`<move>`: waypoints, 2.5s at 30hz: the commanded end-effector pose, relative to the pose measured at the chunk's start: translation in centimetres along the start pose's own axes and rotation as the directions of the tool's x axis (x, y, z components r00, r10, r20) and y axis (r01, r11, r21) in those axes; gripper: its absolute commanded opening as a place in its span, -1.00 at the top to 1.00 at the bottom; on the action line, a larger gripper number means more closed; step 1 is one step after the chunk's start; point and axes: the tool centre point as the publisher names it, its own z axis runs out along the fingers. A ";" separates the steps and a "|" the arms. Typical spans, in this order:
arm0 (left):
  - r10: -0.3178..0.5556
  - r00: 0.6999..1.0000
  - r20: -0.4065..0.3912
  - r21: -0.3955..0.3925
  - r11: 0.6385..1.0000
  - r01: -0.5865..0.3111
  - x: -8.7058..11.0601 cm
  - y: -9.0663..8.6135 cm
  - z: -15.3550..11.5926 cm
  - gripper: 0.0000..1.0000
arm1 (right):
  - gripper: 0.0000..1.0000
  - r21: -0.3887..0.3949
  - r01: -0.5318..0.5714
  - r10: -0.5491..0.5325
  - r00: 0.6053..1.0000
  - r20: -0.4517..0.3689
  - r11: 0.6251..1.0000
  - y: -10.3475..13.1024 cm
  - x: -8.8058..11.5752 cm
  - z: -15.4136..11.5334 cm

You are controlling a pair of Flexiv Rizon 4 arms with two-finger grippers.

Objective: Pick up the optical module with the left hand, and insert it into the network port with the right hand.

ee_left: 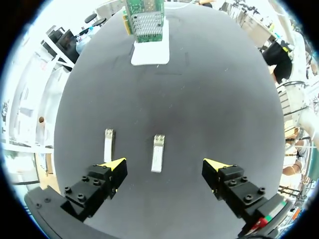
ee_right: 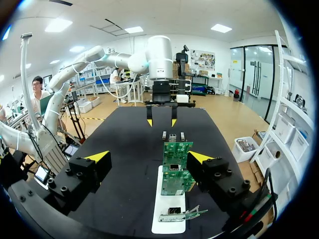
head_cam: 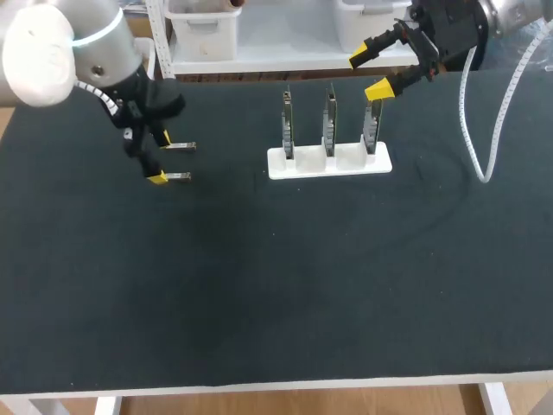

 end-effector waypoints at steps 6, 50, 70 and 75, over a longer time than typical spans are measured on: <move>0.000 0.996 -0.091 0.027 1.000 0.003 -1.0 0.4 0.3 -1.00 | -1.00 0.003 0.000 0.000 1.000 -0.001 1.000 0.1 0.0 0.0; 0.016 0.991 -0.130 0.048 0.999 -0.010 -0.4 1.4 2.7 -1.00 | -1.00 0.003 0.000 0.000 1.000 -0.001 1.000 0.1 0.0 0.0; 0.006 0.984 -0.178 0.045 0.999 0.002 -0.3 1.3 2.9 -1.00 | -1.00 0.003 0.000 0.000 1.000 -0.001 1.000 0.1 0.0 0.0; -0.002 0.983 -0.181 0.049 0.999 0.011 0.2 1.2 3.1 -1.00 | -1.00 0.003 0.000 0.000 1.000 -0.001 1.000 0.1 0.0 0.0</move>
